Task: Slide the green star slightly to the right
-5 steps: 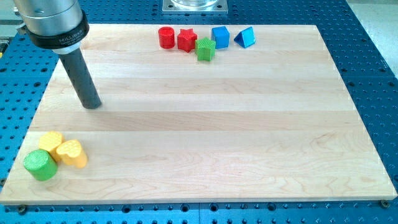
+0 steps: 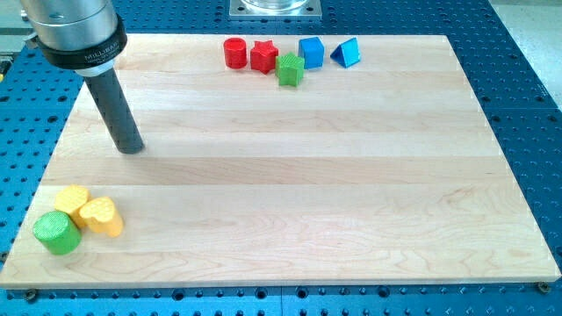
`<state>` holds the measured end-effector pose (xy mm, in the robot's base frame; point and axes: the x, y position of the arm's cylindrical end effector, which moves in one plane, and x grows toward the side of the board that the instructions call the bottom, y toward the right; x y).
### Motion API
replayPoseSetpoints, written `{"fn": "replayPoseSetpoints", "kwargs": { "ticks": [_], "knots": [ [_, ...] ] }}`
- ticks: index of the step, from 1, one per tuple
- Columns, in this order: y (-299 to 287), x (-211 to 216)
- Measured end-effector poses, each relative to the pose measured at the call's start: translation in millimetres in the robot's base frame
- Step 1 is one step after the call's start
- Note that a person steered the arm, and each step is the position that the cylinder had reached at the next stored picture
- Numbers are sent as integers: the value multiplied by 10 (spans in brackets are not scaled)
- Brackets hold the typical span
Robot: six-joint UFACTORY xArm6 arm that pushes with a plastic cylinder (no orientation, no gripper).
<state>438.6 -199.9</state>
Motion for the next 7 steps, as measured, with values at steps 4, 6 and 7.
{"fn": "replayPoseSetpoints", "kwargs": {
  "ticks": [4, 6, 7],
  "knots": [
    [-106, -28],
    [-106, -47],
    [-106, -47]
  ]
}}
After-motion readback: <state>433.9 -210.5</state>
